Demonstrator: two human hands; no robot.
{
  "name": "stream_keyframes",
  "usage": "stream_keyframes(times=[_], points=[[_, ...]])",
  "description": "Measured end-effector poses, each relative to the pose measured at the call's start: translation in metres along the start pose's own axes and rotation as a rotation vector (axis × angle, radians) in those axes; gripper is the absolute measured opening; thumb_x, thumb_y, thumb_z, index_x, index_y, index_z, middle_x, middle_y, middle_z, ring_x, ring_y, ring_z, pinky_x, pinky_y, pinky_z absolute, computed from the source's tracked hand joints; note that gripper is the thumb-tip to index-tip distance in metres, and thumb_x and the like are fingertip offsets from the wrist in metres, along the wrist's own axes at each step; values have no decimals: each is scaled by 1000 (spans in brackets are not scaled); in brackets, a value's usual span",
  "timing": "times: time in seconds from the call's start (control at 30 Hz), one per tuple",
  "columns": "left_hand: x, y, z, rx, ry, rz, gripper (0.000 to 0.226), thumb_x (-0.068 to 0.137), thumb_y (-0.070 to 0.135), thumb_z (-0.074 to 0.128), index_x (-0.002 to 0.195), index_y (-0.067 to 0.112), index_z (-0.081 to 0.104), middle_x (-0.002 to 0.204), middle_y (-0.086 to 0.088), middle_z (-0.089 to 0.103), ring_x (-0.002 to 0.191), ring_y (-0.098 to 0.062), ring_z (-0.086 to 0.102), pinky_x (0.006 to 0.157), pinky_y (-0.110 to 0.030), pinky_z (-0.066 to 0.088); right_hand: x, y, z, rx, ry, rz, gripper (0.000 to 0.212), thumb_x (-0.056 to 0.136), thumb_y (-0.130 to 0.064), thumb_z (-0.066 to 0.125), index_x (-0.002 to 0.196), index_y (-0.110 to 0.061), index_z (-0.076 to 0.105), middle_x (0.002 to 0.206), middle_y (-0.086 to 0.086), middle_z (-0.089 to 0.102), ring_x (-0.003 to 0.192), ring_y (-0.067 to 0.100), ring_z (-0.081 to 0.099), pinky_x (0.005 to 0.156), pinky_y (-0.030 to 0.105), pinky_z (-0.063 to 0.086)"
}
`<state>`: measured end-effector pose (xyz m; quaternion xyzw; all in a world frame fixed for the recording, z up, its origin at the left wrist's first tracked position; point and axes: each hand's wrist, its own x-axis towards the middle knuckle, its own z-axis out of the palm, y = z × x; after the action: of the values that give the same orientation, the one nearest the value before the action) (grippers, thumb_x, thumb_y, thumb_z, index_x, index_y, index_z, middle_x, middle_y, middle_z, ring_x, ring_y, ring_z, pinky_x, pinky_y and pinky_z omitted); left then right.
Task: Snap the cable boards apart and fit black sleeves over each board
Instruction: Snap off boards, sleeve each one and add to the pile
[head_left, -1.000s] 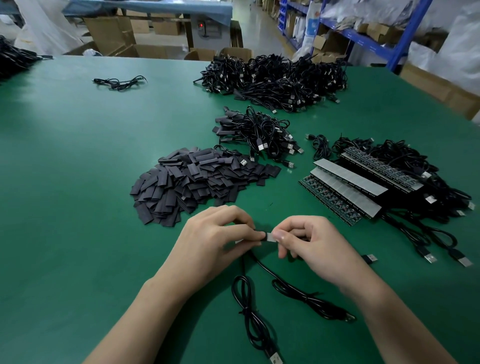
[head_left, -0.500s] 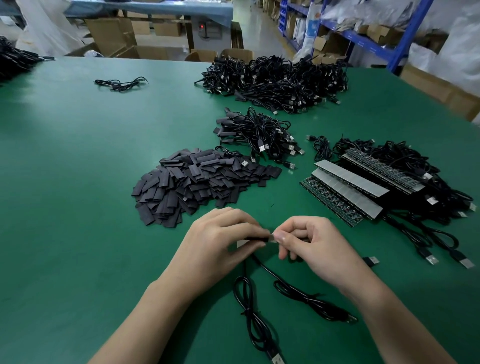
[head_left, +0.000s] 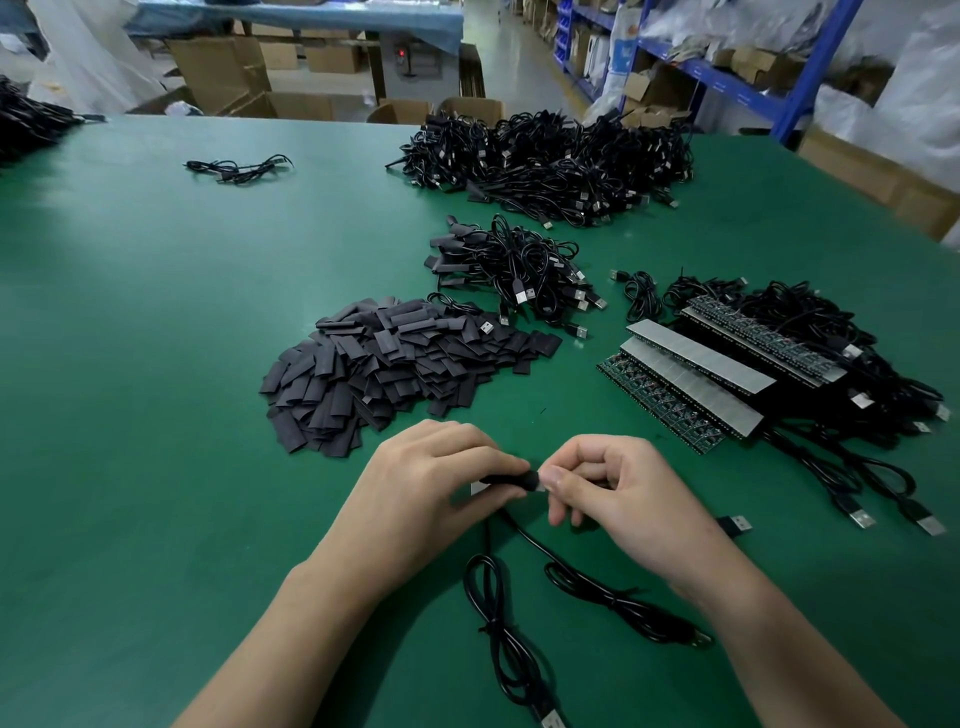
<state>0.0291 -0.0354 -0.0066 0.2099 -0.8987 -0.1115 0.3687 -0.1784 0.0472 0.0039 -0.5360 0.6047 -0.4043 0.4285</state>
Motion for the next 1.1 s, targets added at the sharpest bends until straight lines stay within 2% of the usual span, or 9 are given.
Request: stream_keyframes(times=[0.1, 0.3, 0.4, 0.47, 0.57, 0.83, 0.9, 1.03, 1.1], points=[[-1, 0, 1, -24, 14, -12, 14, 90, 30, 80, 101, 21, 80, 91, 11, 71, 81, -11, 66, 74, -33, 55, 0, -1, 0, 22, -6, 20, 16, 100, -21, 67, 85, -21, 73, 77, 2, 79, 65, 9, 63, 68, 20, 52], [-1, 1, 1, -155, 71, -146, 21, 89, 31, 81, 105, 19, 81, 97, 9, 71, 89, -8, 68, 78, -33, 57, -2, -7, -6, -60, -17, 18, 10, 99, -27, 67, 93, -22, 72, 85, -5, 80, 76, 14, 71, 78, 22, 56], [1, 5, 2, -157, 132, -208, 30, 84, 25, 84, 113, 18, 78, 98, 8, 71, 91, -7, 69, 82, -31, 57, -3, -8, -5, -56, -10, 24, 13, 99, -23, 67, 89, -20, 73, 80, -2, 79, 70, 12, 68, 76, 24, 55], [2, 8, 2, -156, 206, -267, 40, 80, 25, 86, 117, 16, 75, 96, 9, 71, 87, -5, 68, 84, -23, 55, -3, -8, -3, -26, -2, 16, 15, 100, -22, 66, 88, -21, 74, 78, 1, 79, 67, 12, 66, 73, 23, 54], [3, 10, 1, -141, 277, -301, 39, 77, 22, 88, 113, 14, 77, 94, 9, 71, 84, -1, 67, 84, -14, 50, -3, -9, -1, 34, 10, -10, 15, 100, -24, 65, 89, -27, 75, 76, 3, 78, 65, 11, 64, 68, 21, 53], [5, 16, 2, -113, 302, -271, 36, 81, 16, 84, 116, 9, 77, 94, 5, 75, 81, -5, 68, 80, -23, 57, -3, -6, 6, 115, 55, 12, 18, 102, -17, 63, 88, -15, 74, 70, 7, 76, 62, 11, 63, 63, 18, 49], [5, 16, 2, -127, 301, -275, 35, 82, 15, 83, 116, 9, 77, 95, 5, 76, 83, -4, 69, 81, -21, 57, -3, -6, 7, 124, 59, 11, 18, 102, -18, 64, 87, -16, 74, 69, 7, 75, 62, 11, 63, 65, 21, 49], [6, 16, 1, -158, 289, -289, 33, 82, 16, 83, 114, 9, 78, 94, 5, 76, 84, -4, 70, 81, -22, 57, -3, -6, 8, 100, 60, -1, 17, 102, -26, 64, 88, -25, 75, 69, 4, 74, 64, 15, 60, 70, 37, 46], [6, 15, 1, -161, 287, -297, 32, 82, 16, 83, 113, 9, 78, 95, 6, 76, 85, -4, 71, 82, -22, 57, -4, -7, 8, 96, 64, -20, 14, 98, -33, 64, 89, -29, 75, 69, 3, 74, 64, 13, 61, 70, 37, 46]])
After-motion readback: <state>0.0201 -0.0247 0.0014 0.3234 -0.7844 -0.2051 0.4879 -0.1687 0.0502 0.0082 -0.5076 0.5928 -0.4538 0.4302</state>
